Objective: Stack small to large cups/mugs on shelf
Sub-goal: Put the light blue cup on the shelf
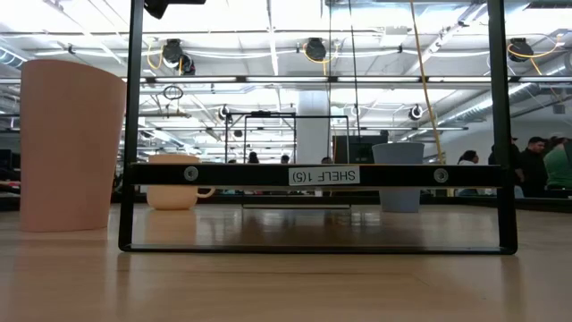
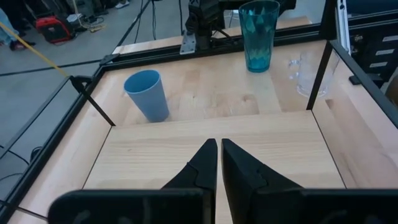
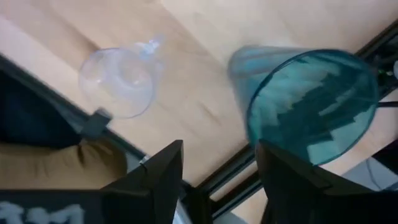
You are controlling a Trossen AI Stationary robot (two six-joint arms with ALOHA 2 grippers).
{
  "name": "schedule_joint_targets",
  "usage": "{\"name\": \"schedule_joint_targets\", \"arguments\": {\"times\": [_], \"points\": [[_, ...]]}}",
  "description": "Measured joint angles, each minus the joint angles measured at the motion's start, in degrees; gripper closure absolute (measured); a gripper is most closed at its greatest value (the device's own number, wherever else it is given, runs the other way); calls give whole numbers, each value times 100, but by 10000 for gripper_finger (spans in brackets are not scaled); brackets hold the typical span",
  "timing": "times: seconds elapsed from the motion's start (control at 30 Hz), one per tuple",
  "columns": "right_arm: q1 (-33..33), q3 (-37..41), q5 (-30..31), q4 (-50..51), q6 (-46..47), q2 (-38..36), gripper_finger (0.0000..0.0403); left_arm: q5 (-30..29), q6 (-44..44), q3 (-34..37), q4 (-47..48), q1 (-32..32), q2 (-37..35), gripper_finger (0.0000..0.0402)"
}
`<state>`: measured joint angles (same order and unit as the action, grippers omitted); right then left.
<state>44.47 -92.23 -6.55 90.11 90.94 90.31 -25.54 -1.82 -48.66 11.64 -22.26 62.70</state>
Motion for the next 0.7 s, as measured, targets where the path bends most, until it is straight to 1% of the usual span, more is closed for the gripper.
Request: {"name": "schedule_joint_targets", "arguments": {"times": [0.2, 0.3, 0.7], "points": [[-87, 395, -17, 7, -82, -108, 208, 2, 4, 0, -28, 0, 0, 376], [-105, 465, -13, -17, -250, -106, 208, 4, 44, 0, -84, 0, 0, 376], [-142, 915, -2, -183, -380, -108, 208, 9, 59, 0, -114, 0, 0, 376]]}}
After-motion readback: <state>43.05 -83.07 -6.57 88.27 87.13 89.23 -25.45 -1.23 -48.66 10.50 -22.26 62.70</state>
